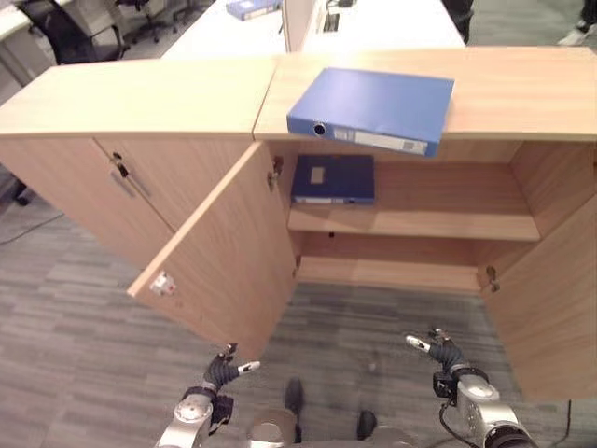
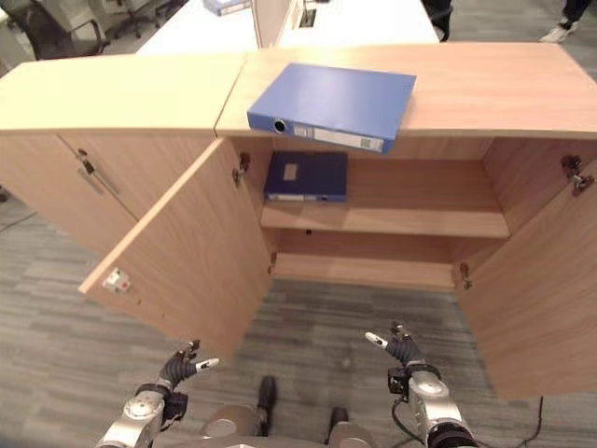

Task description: Put the empty folder in the office cabinet

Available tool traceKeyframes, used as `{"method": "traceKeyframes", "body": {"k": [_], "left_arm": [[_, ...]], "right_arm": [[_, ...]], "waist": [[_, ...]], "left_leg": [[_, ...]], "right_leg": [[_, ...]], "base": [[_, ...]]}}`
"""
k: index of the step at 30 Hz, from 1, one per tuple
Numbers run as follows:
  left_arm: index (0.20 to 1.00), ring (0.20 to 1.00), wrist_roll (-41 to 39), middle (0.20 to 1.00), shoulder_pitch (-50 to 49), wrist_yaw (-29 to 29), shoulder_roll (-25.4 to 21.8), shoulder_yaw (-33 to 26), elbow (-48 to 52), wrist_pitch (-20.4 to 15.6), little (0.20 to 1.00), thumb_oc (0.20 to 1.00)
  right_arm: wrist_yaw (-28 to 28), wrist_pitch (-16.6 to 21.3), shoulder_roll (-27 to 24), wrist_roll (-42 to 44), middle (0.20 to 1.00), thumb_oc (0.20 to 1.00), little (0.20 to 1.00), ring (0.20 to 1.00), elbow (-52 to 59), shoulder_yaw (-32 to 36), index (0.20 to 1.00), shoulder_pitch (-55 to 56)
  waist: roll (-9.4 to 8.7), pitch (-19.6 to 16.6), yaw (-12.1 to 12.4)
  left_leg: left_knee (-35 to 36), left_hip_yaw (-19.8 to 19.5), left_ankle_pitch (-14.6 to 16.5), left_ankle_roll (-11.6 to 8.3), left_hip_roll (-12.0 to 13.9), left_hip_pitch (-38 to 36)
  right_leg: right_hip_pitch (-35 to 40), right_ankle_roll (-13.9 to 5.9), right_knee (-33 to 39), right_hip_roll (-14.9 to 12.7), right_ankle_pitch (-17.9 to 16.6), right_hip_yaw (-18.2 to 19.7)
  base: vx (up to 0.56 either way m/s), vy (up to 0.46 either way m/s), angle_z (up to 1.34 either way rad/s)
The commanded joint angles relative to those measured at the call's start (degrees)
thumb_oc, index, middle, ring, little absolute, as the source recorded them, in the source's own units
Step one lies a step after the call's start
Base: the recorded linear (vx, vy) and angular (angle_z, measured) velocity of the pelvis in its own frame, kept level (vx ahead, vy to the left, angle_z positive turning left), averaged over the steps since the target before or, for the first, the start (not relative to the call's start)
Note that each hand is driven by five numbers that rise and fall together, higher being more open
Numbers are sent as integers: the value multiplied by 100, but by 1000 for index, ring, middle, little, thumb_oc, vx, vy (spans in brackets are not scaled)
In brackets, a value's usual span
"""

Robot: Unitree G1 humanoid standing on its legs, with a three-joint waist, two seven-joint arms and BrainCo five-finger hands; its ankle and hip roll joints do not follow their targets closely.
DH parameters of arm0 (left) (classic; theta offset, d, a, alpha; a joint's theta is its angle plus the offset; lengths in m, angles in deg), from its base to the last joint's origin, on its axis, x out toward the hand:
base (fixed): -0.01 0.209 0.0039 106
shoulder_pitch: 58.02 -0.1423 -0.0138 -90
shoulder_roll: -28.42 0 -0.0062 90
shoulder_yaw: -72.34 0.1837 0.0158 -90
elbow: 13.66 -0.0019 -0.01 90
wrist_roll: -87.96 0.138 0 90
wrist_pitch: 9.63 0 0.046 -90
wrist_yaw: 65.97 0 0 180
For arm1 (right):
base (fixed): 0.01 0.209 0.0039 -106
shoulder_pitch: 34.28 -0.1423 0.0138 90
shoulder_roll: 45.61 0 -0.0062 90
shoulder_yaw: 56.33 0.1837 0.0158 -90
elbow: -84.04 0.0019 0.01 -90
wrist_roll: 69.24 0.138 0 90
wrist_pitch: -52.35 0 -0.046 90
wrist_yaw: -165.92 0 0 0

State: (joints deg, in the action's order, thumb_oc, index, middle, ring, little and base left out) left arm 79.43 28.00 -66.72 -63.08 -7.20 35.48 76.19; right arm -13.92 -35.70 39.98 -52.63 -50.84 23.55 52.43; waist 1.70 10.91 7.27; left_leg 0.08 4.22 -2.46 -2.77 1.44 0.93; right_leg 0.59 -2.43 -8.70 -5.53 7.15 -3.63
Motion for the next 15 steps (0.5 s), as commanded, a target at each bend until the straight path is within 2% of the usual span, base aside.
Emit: {"method": "traceKeyframes", "body": {"k": [1,2,3,5,6,7,9,10,11,12,13,15], "left_arm": [[1000,1000,-85,1000,109,-56,-239,-212,386,-202,1000,1000],[1000,1000,-75,1000,144,-72,-275,-218,417,-192,1000,1000],[1000,1000,-79,1000,170,-75,-289,-213,432,-186,1000,1000],[1000,1000,-89,1000,185,-82,-286,-182,431,-197,1000,1000],[1000,1000,-57,1000,205,-87,-323,-209,477,-195,1000,1000],[1000,1000,-57,1000,203,-87,-326,-208,478,-194,1000,1000],[1000,1000,-21,1000,254,-105,-386,-240,479,-200,1000,1000],[1000,1000,-22,1000,268,-109,-407,-257,482,-210,1000,1000],[1000,1000,-23,1000,264,-109,-409,-255,482,-210,1000,1000],[1000,1000,-32,1000,263,-110,-419,-279,485,-216,1000,1000],[1000,1000,-9,1000,271,-142,-413,-307,454,-233,1000,1000],[1000,1000,22,1000,216,-172,-376,-354,440,-257,1000,1000]], "right_arm": [[29,192,86,-181,1000,1000,1000,1000,179,54,1000,-341],[41,175,121,-232,1000,1000,1000,1000,182,15,1000,-433],[48,160,134,-253,1000,1000,1000,1000,191,10,1000,-454],[42,182,189,-196,1000,1000,1000,1000,192,46,1000,-421],[35,181,229,-180,1000,1000,1000,1000,248,104,1000,-374],[35,179,231,-181,1000,1000,1000,1000,252,104,1000,-369],[24,177,246,-209,1000,1000,1000,1000,331,135,1000,-299],[28,173,238,-214,1000,1000,1000,1000,358,156,1000,-278],[28,171,239,-215,1000,1000,1000,1000,361,156,1000,-272],[35,157,234,-213,1000,1000,1000,1000,399,196,1000,-237],[41,137,240,-208,1000,1000,1000,1000,424,251,1000,-168],[59,114,255,-230,1000,1000,1000,1000,401,315,1000,-101]], "waist": [[-221,2,131],[-196,108,116],[-93,142,66],[83,201,-63],[172,199,-125],[151,219,-140],[154,218,-178],[144,199,-177],[149,214,-205],[122,190,-250],[51,177,-376],[38,134,-524]], "left_leg": [[-153,-31,170,3,83,266],[-127,39,251,90,94,96],[-100,34,241,113,185,45],[65,-79,192,163,272,-146],[300,-76,212,95,341,-380],[314,-86,211,95,318,-411],[329,-98,329,-14,348,-510],[330,-87,403,-79,374,-542],[331,-116,413,-86,381,-566],[327,-169,521,-171,389,-629],[327,-272,708,-300,405,-805],[387,-367,847,-429,492,-1041]], "right_leg": [[666,-877,-715,-36,-49,-379],[277,-1141,-1506,-171,-342,-532],[44,-1240,-1917,-149,-533,-592],[-340,-1257,-2685,-48,-663,-440],[-546,-1257,-2589,-430,-788,-529],[-527,-1257,-2618,-457,-753,-536],[-502,-1101,-1934,-1047,-683,-872],[-526,-1006,-1536,-1242,-649,-1007],[-472,-1004,-1519,-1240,-633,-1047],[-542,-949,-930,-1359,-672,-1072],[-529,-1038,123,-1429,-945,-847],[-787,-1218,670,-1554,-1364,-550]], "base": [[138,70,-22],[114,74,-20],[118,75,-31],[212,68,-15],[220,25,31],[241,-48,30],[202,-138,4],[162,-135,6],[203,-177,9],[357,-288,16],[495,-385,9],[441,-323,18]]}}
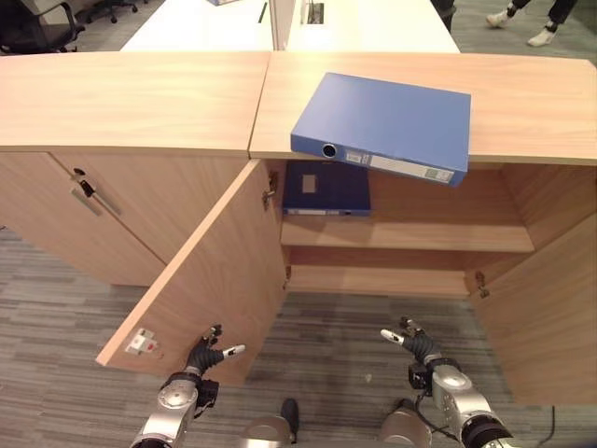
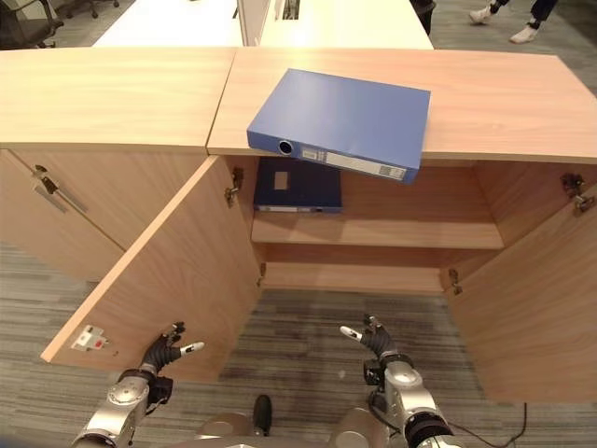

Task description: Put the empty folder in the office cabinet

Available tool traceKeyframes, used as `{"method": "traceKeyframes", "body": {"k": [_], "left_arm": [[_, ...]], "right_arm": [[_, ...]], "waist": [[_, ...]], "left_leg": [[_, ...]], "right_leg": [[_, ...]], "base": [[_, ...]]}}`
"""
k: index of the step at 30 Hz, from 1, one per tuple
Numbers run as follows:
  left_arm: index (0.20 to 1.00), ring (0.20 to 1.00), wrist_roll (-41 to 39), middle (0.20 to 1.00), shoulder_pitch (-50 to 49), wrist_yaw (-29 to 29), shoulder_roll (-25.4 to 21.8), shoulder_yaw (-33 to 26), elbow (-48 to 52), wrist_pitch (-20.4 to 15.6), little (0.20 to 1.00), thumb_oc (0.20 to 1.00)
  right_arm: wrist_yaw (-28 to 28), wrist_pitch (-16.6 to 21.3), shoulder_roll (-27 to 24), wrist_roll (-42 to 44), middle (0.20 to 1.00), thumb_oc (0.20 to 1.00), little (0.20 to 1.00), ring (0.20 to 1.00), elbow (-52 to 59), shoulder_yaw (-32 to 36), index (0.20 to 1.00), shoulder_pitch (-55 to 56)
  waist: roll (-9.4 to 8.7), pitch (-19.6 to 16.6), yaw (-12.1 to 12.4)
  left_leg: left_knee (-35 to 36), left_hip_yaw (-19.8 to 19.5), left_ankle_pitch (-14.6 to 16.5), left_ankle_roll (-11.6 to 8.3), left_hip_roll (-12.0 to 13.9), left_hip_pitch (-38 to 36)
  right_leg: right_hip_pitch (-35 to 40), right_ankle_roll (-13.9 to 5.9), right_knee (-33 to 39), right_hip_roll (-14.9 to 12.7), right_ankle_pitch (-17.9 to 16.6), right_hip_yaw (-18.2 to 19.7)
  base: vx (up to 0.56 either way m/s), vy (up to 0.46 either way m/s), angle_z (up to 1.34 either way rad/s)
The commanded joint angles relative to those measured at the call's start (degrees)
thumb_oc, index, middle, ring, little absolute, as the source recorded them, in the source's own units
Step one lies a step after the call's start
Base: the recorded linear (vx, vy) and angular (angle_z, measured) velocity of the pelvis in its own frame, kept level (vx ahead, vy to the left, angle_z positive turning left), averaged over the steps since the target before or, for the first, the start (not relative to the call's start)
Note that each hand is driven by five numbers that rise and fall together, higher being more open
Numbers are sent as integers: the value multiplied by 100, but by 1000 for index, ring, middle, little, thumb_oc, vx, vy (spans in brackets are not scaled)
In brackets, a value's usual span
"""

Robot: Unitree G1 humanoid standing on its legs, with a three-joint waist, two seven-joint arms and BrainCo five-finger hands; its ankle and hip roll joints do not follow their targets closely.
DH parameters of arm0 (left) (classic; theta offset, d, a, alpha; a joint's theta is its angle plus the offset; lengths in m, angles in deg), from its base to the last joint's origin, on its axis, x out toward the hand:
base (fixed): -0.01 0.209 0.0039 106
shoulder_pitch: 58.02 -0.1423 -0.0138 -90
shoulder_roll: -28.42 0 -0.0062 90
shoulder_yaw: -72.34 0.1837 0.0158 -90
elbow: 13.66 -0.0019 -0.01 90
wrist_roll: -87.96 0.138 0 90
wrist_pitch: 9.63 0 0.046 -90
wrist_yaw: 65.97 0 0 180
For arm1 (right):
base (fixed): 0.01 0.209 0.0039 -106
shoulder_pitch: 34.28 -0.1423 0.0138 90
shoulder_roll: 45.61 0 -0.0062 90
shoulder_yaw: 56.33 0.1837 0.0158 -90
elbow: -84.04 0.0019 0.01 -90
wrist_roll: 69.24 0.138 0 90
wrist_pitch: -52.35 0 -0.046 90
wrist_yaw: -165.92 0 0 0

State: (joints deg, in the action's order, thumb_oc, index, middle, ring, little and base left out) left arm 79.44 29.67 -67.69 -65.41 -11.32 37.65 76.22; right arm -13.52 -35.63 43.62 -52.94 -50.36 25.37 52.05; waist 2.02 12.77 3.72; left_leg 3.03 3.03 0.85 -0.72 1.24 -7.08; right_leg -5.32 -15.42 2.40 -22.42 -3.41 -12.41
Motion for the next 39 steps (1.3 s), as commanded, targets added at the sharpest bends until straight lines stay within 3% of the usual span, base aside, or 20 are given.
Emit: {"method": "traceKeyframes", "body": {"k": [1,6,7,13,14,16,17,18,19,20,22,23,25,28,34,39], "left_arm": [[1000,1000,34,1000,19,-99,-127,20,213,-277,1000,1000],[1000,1000,88,1000,-116,-85,-54,-42,140,-328,1000,1000],[1000,1000,45,1000,-127,-86,29,-21,72,-319,1000,1000],[1000,1000,-202,1000,-48,-73,231,50,43,-314,1000,1000],[1000,1000,-204,1000,-29,-77,251,60,17,-312,1000,1000],[1000,1000,-204,1000,-13,-62,263,84,36,-291,1000,1000],[1000,1000,-218,1000,-13,-56,271,100,87,-289,1000,1000],[1000,1000,-212,1000,-5,-1,280,143,170,-263,1000,1000],[1000,1000,-220,1000,9,13,286,145,179,-251,1000,1000],[1000,1000,-173,1000,-14,16,298,139,137,-226,1000,1000],[1000,1000,-152,1000,-35,26,292,163,126,-220,1000,1000],[1000,1000,-139,1000,-25,33,287,184,97,-219,1000,1000],[1000,1000,-85,1000,-19,25,257,204,64,-209,1000,1000],[1000,1000,-56,1000,-41,80,226,250,133,-178,1000,1000],[1000,1000,49,1000,-71,144,89,310,179,-104,1000,1000],[1000,1000,149,1000,-21,142,-32,285,176,-83,1000,1000]], "right_arm": [[38,101,-93,-217,1000,1000,1000,1000,342,129,1000,-44],[127,104,-129,-274,1000,1000,1000,1000,358,168,1000,179],[155,112,-219,-266,1000,1000,1000,1000,367,129,1000,196],[169,146,-545,-274,1000,1000,1000,1000,517,-91,1000,10],[161,151,-583,-279,1000,1000,1000,1000,516,-110,1000,-23],[147,143,-599,-275,1000,1000,1000,1000,513,-123,1000,-50],[117,161,-622,-240,1000,1000,1000,1000,516,-116,1000,-63],[60,154,-674,-218,1000,1000,1000,1000,492,-96,1000,-109],[48,139,-678,-220,1000,1000,1000,1000,457,-112,1000,-141],[44,95,-662,-258,1000,1000,1000,1000,419,-142,1000,-166],[49,76,-619,-238,1000,1000,1000,1000,376,-143,1000,-152],[48,68,-573,-218,1000,1000,1000,1000,297,-151,1000,-154],[31,64,-538,-205,1000,1000,1000,1000,210,-145,1000,-126],[-5,77,-458,-182,1000,1000,1000,1000,180,-82,1000,-48],[15,61,-261,-66,1000,1000,1000,1000,240,17,1000,218],[31,35,-155,-86,1000,1000,1000,1000,242,-23,1000,97]], "waist": [[32,-54,-210],[-1,-185,-279],[88,-233,-331],[235,-171,-338],[212,-163,-328],[184,-153,-339],[145,-152,-343],[88,-153,-372],[73,-144,-340],[-20,-104,-203],[-139,-72,-87],[-191,-50,-24],[-211,-26,50],[-152,-74,36],[-262,-167,27],[-257,-120,-5]], "left_leg": [[111,-230,584,-703,607,-385],[21,-369,762,-981,891,-701],[-177,-559,586,-1084,1134,-581],[-899,-731,-631,-1346,1516,-100],[-1054,-632,-844,-1354,1564,-32],[-1182,-463,-896,-1310,1590,37],[-1357,-141,-968,-1268,1667,123],[-1602,496,-920,-1194,1746,224],[-1717,649,-770,-1148,1669,267],[-1877,546,-50,-948,1057,485],[-1929,439,482,-765,484,727],[-1956,361,608,-676,167,885],[-1945,322,653,-599,-130,993],[-1692,571,723,-462,-13,734],[-945,464,625,-369,23,209],[-424,548,518,-267,81,-74]], "right_leg": [[-318,42,-295,104,-449,366],[-146,42,-199,148,-600,330],[-85,52,-267,314,-471,331],[498,402,32,862,-43,-194],[599,457,85,926,8,-292],[688,513,118,961,66,-388],[787,571,147,992,140,-537],[913,654,176,1061,259,-753],[941,687,185,1108,301,-766],[1030,717,202,1168,401,-733],[1087,733,191,1186,427,-721],[1088,742,175,1199,415,-701],[1109,778,120,1288,449,-661],[1207,808,0,1420,556,-678],[1352,841,-289,1419,618,-743],[862,676,-1002,1362,592,-698]], "base": [[348,-297,23],[327,-329,25],[277,-455,46],[136,-339,16],[111,-297,16],[70,-200,23],[88,-293,18],[124,-369,47],[177,-420,35],[144,-290,36],[111,-207,-12],[68,-126,-28],[35,-55,-25],[69,13,3],[71,61,19],[-43,71,4]]}}
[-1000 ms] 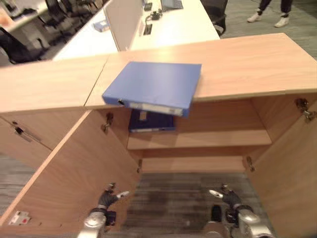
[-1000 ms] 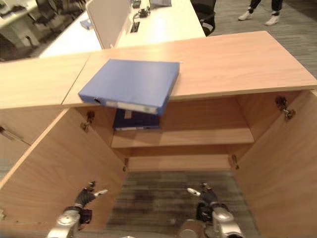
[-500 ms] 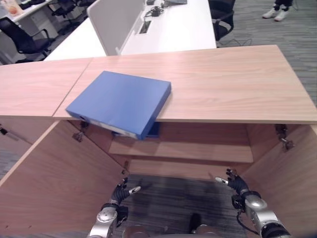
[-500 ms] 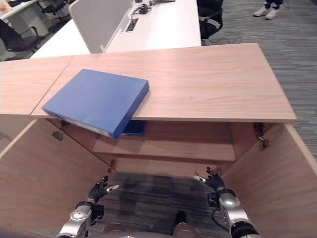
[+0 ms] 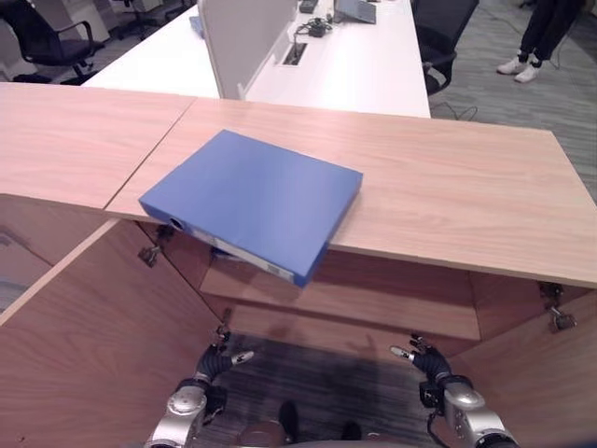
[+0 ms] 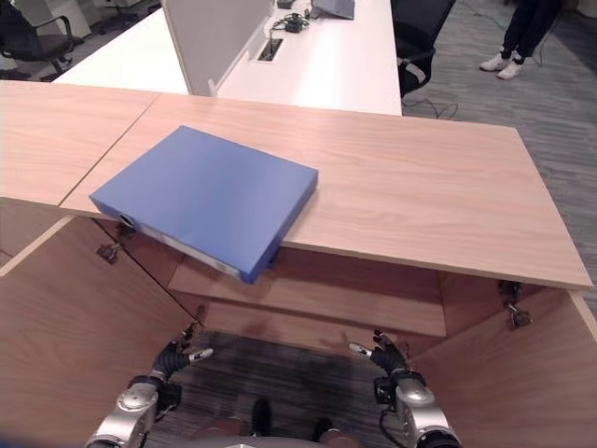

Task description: Put the empty folder in the office cabinet

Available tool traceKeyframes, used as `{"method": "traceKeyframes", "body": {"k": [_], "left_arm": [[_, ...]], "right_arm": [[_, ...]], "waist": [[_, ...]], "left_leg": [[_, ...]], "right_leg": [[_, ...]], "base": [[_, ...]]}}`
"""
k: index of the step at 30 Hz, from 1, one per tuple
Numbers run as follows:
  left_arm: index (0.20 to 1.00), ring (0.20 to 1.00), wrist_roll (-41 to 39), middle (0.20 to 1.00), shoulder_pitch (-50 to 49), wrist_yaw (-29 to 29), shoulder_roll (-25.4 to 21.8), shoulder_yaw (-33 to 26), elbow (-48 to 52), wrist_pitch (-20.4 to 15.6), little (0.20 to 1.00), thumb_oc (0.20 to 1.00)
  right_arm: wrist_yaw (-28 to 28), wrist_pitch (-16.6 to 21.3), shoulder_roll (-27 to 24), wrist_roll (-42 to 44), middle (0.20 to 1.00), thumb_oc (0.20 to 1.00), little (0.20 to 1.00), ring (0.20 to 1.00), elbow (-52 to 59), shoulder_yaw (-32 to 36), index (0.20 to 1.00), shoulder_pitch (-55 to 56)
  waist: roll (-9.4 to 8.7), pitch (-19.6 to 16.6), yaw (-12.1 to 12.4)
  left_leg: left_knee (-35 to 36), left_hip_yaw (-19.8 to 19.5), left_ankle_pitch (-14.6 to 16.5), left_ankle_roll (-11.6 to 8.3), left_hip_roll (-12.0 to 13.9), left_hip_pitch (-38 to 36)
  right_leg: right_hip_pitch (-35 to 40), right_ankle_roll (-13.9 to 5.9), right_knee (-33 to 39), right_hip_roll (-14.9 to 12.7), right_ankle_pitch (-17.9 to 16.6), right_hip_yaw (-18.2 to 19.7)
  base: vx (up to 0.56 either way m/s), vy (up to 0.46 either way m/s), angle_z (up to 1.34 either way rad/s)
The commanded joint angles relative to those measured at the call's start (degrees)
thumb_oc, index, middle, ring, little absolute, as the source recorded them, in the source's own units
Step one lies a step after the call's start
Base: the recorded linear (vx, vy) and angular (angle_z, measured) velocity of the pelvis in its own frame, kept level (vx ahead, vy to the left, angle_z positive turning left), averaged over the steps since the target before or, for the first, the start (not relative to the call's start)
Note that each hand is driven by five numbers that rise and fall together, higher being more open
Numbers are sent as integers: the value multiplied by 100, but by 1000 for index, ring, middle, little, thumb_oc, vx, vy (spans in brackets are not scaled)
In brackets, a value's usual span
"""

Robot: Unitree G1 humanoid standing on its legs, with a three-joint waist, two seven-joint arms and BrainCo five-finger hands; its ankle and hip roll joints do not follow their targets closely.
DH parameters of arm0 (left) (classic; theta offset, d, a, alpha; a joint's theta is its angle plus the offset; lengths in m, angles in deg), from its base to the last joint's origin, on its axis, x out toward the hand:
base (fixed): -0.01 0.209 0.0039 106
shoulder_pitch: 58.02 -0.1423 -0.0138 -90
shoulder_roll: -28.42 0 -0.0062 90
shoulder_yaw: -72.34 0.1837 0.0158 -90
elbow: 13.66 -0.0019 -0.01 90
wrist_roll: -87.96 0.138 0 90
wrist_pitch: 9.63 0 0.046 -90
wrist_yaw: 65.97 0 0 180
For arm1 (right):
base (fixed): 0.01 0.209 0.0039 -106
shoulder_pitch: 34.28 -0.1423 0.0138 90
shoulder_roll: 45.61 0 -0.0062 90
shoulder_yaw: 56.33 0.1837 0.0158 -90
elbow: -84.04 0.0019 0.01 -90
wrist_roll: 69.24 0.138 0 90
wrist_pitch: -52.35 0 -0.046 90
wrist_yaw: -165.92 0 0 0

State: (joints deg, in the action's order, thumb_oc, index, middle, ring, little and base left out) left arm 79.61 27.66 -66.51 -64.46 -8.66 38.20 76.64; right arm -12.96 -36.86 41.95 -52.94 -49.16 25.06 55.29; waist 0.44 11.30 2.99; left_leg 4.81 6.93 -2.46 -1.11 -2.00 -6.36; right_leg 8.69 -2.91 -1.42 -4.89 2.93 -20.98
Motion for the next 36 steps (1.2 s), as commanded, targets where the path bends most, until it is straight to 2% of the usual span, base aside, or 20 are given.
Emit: {"method": "traceKeyframes", "body": {"k": [1,3,5,9,12,13,16,17,21,22,25,26,28,29,30,31,32,33,35,36], "left_arm": [[1000,1000,155,1000,191,23,-144,21,97,-125,1000,1000],[1000,1000,153,1000,241,29,-179,47,115,-125,1000,1000],[1000,1000,158,1000,291,17,-192,62,101,-127,1000,1000],[1000,1000,135,1000,456,-18,-259,106,140,-132,1000,1000],[1000,1000,99,1000,425,-36,-272,84,157,-142,1000,1000],[1000,1000,48,1000,370,-47,-280,29,200,-143,1000,1000],[1000,1000,8,1000,345,-69,-286,-7,228,-148,1000,1000],[1000,1000,-5,1000,353,-76,-285,-18,200,-156,1000,1000],[1000,1000,-126,1000,289,-84,-263,-66,188,-191,1000,1000],[1000,1000,-156,1000,229,-65,-229,-73,209,-196,1000,1000],[1000,1000,-163,1000,204,-39,-186,-63,209,-178,1000,1000],[1000,1000,-189,1000,132,-23,-102,-71,262,-153,1000,1000],[1000,1000,-224,1000,117,-18,-62,-73,260,-151,1000,1000],[1000,1000,-281,1000,171,-49,-26,-42,278,-173,1000,1000],[1000,1000,-281,1000,177,-49,-24,-42,274,-174,1000,1000],[1000,1000,-292,1000,216,-67,-32,-31,286,-183,1000,1000],[1000,1000,-298,1000,205,-75,-22,-23,324,-192,1000,1000],[1000,1000,-301,1000,194,-76,-14,-14,347,-205,1000,1000],[1000,1000,-301,1000,190,-77,-14,-15,349,-205,1000,1000],[1000,1000,-260,1000,172,-54,14,13,304,-203,1000,1000]], "right_arm": [[-26,163,30,-74,1000,1000,1000,1000,136,13,1000,-237],[-36,184,58,0,1000,1000,1000,1000,219,79,1000,-218],[-42,186,70,16,1000,1000,1000,1000,230,80,1000,-257],[-66,205,66,11,1000,1000,1000,1000,254,25,1000,-432],[-60,210,66,16,1000,1000,1000,1000,228,20,1000,-464],[-64,211,72,12,1000,1000,1000,1000,224,23,1000,-479],[-55,192,88,17,1000,1000,1000,1000,202,7,1000,-508],[-53,189,93,29,1000,1000,1000,1000,177,6,1000,-527],[-9,173,85,64,1000,1000,1000,1000,245,-57,1000,-540],[0,168,59,70,1000,1000,1000,1000,322,-63,1000,-491],[0,159,29,99,1000,1000,1000,1000,339,-57,1000,-445],[-19,164,-79,106,1000,1000,1000,1000,404,-6,1000,-337],[-35,174,-113,114,1000,1000,1000,1000,408,8,1000,-322],[-72,181,-182,149,1000,1000,1000,1000,390,44,1000,-365],[-72,181,-185,150,1000,1000,1000,1000,389,46,1000,-369],[-91,189,-232,163,1000,1000,1000,1000,375,53,1000,-393],[-103,181,-277,158,1000,1000,1000,1000,313,69,1000,-417],[-101,181,-300,160,1000,1000,1000,1000,297,78,1000,-413],[-101,181,-301,160,1000,1000,1000,1000,296,76,1000,-412],[-86,173,-318,167,1000,1000,1000,1000,204,87,1000,-394]], "waist": [[-100,7,66],[-65,18,-15],[-44,43,-22],[48,116,93],[24,-61,285],[-40,-186,454],[-123,-256,563],[-136,-283,569],[-121,-307,537],[-73,-270,514],[-7,-200,477],[107,-48,393],[166,1,353],[258,160,358],[263,159,346],[262,227,350],[198,233,293],[166,221,255],[169,229,248],[154,170,140]], "left_leg": [[-513,161,819,-218,396,-186],[-334,70,707,-198,403,-269],[-381,56,691,-179,422,-219],[-719,44,666,-57,528,209],[-919,69,627,-19,518,501],[-1035,139,605,-49,536,676],[-1084,195,587,-86,554,762],[-1112,218,577,-115,577,795],[-1198,246,452,-334,810,856],[-1195,204,311,-460,944,914],[-1177,136,105,-594,1071,982],[-1114,3,-187,-761,1199,1040],[-1005,-52,-314,-801,1231,1046],[-939,-426,-725,-1036,1253,1232],[-933,-441,-735,-1040,1254,1240],[-932,-742,-760,-1112,1183,1292],[-1143,-1272,-390,-1061,973,1268],[-1241,-1353,-255,-1047,916,1173],[-1269,-1359,-228,-1046,916,1170],[-1492,-1390,94,-965,894,771]], "right_leg": [[-565,-606,-651,-379,-22,195],[-737,-662,-901,-341,0,468],[-848,-726,-1107,-367,15,565],[-716,-724,-1749,-581,199,887],[-309,-733,-1782,-788,33,1135],[-62,-803,-1614,-1006,-163,1143],[63,-858,-1398,-1140,-234,1109],[107,-878,-1249,-1153,-150,1093],[381,-861,-419,-969,200,1001],[528,-787,-57,-811,402,943],[594,-693,238,-633,461,907],[745,-617,606,-409,446,819],[734,-607,642,-356,447,791],[640,-572,631,-305,395,842],[638,-569,631,-298,395,830],[530,-548,600,-307,332,861],[264,-516,545,-342,254,936],[171,-503,532,-375,197,957],[188,-504,530,-374,208,951],[14,-463,439,-380,177,955]], "base": [[-54,71,-12],[-66,59,0],[-115,8,11],[-190,-48,16],[-163,-131,0],[-132,-163,-32],[-105,-177,-51],[-70,-217,-23],[-83,-270,-32],[-101,-261,4],[-157,-277,14],[-203,-262,25],[-209,-172,25],[-162,-46,14],[-252,-74,3],[-248,-95,-11],[-332,-108,-17],[-236,-76,-14],[-111,-5,-9],[-217,29,-34]]}}
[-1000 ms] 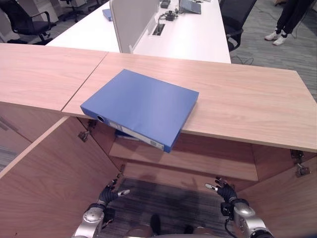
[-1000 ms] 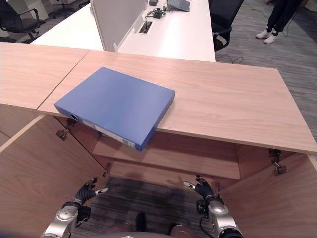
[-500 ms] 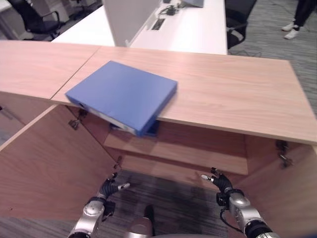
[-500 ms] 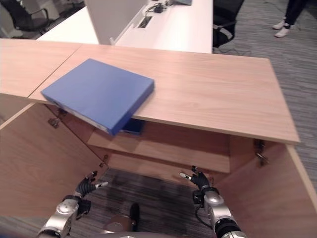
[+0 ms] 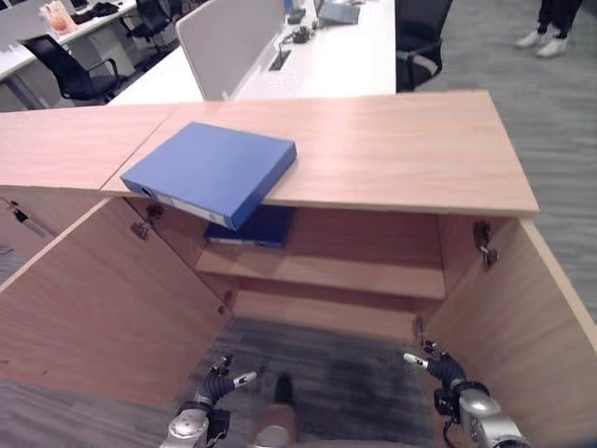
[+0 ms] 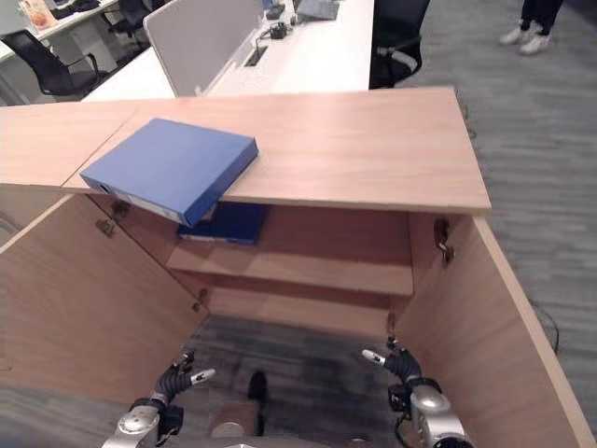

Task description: Put the empty folder in the office cabinet

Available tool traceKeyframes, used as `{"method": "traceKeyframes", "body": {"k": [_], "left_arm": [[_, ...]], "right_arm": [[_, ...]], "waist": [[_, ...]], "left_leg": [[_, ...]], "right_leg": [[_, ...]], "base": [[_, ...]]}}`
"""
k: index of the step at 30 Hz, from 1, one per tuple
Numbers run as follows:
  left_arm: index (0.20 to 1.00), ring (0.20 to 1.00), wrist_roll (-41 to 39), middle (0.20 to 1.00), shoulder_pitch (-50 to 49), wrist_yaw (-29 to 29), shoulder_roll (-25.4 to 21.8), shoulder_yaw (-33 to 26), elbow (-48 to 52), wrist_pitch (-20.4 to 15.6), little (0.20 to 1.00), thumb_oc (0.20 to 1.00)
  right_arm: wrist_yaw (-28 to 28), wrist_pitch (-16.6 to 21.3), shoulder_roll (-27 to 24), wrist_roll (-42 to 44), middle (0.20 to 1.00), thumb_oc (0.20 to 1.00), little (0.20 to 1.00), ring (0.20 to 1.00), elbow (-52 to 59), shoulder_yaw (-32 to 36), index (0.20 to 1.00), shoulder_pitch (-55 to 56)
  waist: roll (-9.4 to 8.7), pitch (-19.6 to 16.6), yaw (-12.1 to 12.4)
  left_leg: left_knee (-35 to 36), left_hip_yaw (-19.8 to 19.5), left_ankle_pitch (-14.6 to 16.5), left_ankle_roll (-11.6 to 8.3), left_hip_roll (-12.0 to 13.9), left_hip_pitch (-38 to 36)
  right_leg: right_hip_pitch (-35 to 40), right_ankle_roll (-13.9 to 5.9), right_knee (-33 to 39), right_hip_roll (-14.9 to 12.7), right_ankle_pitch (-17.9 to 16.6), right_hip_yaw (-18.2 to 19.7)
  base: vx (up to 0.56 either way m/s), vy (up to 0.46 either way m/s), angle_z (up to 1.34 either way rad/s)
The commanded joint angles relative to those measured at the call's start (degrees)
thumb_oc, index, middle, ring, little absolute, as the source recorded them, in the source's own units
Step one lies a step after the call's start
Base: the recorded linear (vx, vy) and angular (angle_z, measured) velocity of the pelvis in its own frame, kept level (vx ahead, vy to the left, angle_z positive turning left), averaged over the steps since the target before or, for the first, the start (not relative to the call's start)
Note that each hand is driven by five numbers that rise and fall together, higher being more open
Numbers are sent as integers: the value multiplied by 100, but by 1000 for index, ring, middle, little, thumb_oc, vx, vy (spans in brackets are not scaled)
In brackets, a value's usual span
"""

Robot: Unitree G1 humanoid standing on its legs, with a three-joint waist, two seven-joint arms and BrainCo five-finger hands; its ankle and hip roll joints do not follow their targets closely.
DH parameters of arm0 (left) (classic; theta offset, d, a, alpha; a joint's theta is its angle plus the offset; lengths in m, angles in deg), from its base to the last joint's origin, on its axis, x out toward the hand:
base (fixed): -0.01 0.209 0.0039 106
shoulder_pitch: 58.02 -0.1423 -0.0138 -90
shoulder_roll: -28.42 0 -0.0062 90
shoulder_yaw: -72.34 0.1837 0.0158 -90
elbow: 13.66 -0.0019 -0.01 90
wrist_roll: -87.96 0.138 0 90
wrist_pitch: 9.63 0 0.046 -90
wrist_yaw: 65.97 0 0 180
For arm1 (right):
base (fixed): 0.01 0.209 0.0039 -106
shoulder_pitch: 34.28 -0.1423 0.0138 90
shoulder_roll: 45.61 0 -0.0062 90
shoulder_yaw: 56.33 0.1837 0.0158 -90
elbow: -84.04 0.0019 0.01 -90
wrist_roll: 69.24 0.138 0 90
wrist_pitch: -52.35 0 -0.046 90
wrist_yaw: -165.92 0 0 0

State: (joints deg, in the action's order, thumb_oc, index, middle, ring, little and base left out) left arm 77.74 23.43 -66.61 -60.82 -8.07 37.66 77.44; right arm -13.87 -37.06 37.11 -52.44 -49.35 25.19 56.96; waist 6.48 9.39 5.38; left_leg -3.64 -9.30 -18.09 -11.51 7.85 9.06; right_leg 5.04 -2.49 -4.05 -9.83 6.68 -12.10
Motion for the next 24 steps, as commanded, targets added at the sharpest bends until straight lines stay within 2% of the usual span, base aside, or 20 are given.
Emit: {"method": "traceKeyframes", "body": {"k": [1,4,6,7,8,10,11,13,15,17,20,24], "left_arm": [[1000,1000,-62,1000,557,-45,-340,-58,348,-268,1000,1000],[1000,1000,-62,1000,553,-51,-309,-55,308,-256,1000,1000],[1000,1000,-71,1000,562,-57,-296,-47,309,-266,1000,1000],[1000,1000,-74,1000,569,-64,-283,-23,297,-274,1000,1000],[1000,1000,-74,1000,568,-64,-281,-22,297,-274,1000,1000],[1000,1000,-99,1000,591,-74,-275,26,299,-277,1000,1000],[1000,1000,-99,1000,592,-74,-275,27,299,-277,1000,1000],[1000,1000,-90,1000,646,-66,-283,99,372,-283,1000,1000],[1000,1000,9,1000,650,-19,-312,144,352,-285,1000,1000],[1000,1000,83,1000,645,20,-364,202,350,-276,1000,1000],[1000,1000,134,1000,653,109,-487,215,412,-278,1000,1000],[1000,1000,234,1000,652,135,-638,100,400,-241,1000,1000]], "right_arm": [[22,194,162,144,1000,1000,1000,1000,197,86,1000,-514],[33,177,155,187,1000,1000,1000,1000,200,108,1000,-483],[42,184,128,224,1000,1000,1000,1000,187,147,1000,-477],[31,189,106,257,1000,1000,1000,1000,116,199,1000,-468],[32,190,104,258,1000,1000,1000,1000,115,199,1000,-467],[7,199,91,317,1000,1000,1000,1000,51,263,1000,-465],[7,199,91,318,1000,1000,1000,1000,51,264,1000,-465],[-38,207,88,383,1000,1000,1000,1000,34,379,1000,-422],[-37,191,130,372,1000,1000,1000,1000,-3,478,1000,-351],[-44,169,207,392,1000,1000,1000,1000,2,555,1000,-302],[-14,136,315,375,1000,1000,1000,1000,-6,608,1000,-285],[22,96,489,265,1000,1000,1000,1000,-90,563,1000,-328]], "waist": [[-455,265,-173],[-395,181,-274],[-327,89,-376],[-257,16,-442],[-252,15,-440],[-224,-6,-464],[-224,-6,-465],[-260,22,-480],[-261,-38,-485],[-317,-74,-499],[-424,-77,-496],[-540,46,-433]], "left_leg": [[-688,156,1838,113,-119,-1118],[-612,99,1938,137,-23,-1443],[-438,131,1855,110,146,-1647],[-213,196,1730,51,346,-1754],[-200,198,1725,48,353,-1763],[-51,226,1574,-59,501,-1733],[-47,223,1571,-59,500,-1733],[63,362,1705,-52,555,-1692],[253,535,1931,-45,519,-1802],[406,615,2195,43,358,-1909],[578,681,2366,199,81,-1989],[705,897,2484,415,-131,-2086]], "right_leg": [[283,-470,645,153,-204,74],[176,-457,543,213,-183,52],[88,-482,469,233,-191,-5],[50,-512,429,241,-182,-53],[50,-510,427,247,-180,-52],[46,-566,401,174,-198,-93],[45,-567,399,172,-197,-96],[70,-684,346,-44,-309,-174],[102,-774,327,-194,-388,-190],[69,-877,263,-417,-528,-168],[-82,-1060,159,-738,-736,-59],[-485,-1221,-301,-981,-1023,-16]], "base": [[-214,27,-52],[-73,85,-12],[-88,215,68],[-66,209,53],[-57,227,28],[-49,181,7],[-59,243,0],[-49,280,15],[-7,256,18],[-13,288,11],[-41,304,-4],[-101,235,0]]}}
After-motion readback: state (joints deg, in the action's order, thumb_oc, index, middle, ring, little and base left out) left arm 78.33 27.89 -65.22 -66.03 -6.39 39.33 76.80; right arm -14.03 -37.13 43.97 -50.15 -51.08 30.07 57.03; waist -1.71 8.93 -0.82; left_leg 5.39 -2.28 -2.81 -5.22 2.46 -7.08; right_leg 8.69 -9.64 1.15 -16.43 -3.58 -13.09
